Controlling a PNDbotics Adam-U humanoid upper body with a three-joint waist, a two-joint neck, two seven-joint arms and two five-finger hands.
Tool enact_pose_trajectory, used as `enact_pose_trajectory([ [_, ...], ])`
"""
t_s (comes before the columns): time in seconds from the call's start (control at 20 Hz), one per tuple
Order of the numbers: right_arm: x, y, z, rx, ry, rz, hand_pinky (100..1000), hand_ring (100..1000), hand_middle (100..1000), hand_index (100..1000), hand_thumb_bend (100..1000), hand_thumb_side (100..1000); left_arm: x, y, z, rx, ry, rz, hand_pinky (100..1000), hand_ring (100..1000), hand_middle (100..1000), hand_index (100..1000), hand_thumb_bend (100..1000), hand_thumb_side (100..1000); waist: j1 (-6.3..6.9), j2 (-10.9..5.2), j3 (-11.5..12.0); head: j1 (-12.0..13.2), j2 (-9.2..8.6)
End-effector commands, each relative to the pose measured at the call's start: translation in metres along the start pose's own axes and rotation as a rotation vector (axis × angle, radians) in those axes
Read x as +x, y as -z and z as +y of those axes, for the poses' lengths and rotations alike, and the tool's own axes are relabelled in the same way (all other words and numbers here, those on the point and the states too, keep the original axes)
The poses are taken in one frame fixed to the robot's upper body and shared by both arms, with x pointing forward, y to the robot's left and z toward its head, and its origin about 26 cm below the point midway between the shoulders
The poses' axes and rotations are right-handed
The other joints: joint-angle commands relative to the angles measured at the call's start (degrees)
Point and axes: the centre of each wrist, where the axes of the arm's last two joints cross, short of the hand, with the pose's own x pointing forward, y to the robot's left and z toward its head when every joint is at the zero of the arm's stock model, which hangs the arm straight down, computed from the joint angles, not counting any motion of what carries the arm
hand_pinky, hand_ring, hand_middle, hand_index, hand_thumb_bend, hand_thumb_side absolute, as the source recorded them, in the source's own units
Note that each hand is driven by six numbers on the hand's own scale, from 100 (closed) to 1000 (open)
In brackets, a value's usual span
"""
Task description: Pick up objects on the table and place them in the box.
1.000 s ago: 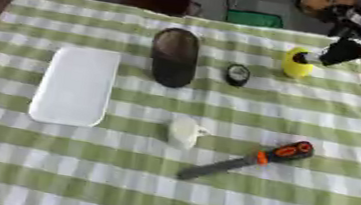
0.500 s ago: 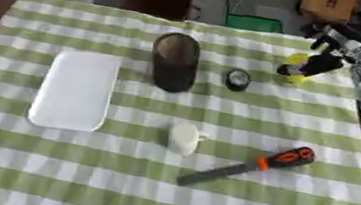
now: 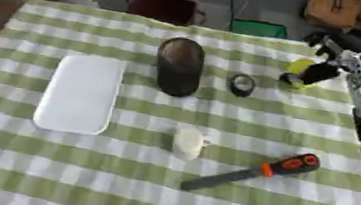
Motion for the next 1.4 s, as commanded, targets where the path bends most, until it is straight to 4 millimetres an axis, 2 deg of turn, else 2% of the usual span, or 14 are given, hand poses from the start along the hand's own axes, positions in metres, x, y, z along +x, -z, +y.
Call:
enact_pose_trajectory([
  [0.05,-0.010,-0.004,-0.013,-0.026,-0.035,0.036,739,812,838,933,659,325,0.007,0.004,0.004,-0.005,0.010,-0.032,653,748,891,844,568,759,0.07,-1.24,0.0,0.0,-0.78],
  [0.4,-0.017,-0.004,-0.006,0.008,-0.049,0.073,724,796,830,926,635,321,0.007,0.004,0.004,-0.010,0.009,-0.032,654,748,891,845,568,758,0.38,-1.53,0.0,0.1,-1.05],
  [0.5,-0.017,-0.004,-0.002,0.017,-0.053,0.074,621,694,784,892,589,311,0.007,0.004,0.004,-0.010,0.007,-0.031,654,748,891,845,565,760,0.50,-1.55,-0.1,0.0,-1.10],
  [0.6,-0.017,-0.003,0.000,0.022,-0.057,0.074,621,694,784,892,589,311,0.007,0.004,0.004,-0.010,0.006,-0.031,654,748,891,845,565,760,0.57,-1.56,-0.2,0.0,-1.12],
  [0.65,-0.017,-0.003,0.002,0.024,-0.054,0.073,486,585,751,866,561,326,0.007,0.004,0.004,-0.009,0.006,-0.030,654,748,891,845,563,760,0.63,-1.57,-0.2,0.0,-1.17],
  [0.85,-0.017,-0.003,0.007,0.011,-0.038,0.063,417,521,729,847,547,326,0.007,0.003,0.004,-0.005,0.005,-0.028,654,748,891,845,557,765,0.80,-1.53,-0.5,-0.2,-1.32],
  [1.2,-0.015,-0.003,0.007,-0.033,-0.035,0.041,407,507,711,835,562,330,0.006,0.003,0.004,-0.003,0.004,-0.027,653,748,891,845,559,763,0.72,-1.55,-1.1,-0.5,-1.38],
  [1.25,-0.015,-0.004,0.007,-0.037,-0.032,0.037,459,566,732,854,590,337,0.006,0.003,0.004,-0.003,0.004,-0.027,653,748,891,845,559,763,0.68,-1.55,-1.1,-0.5,-1.39],
  [1.4,-0.014,-0.003,0.008,-0.030,-0.023,0.037,507,622,751,868,610,343,0.006,0.004,0.004,-0.004,0.004,-0.028,654,749,891,845,560,762,0.59,-1.59,-1.0,-0.5,-1.36],
])
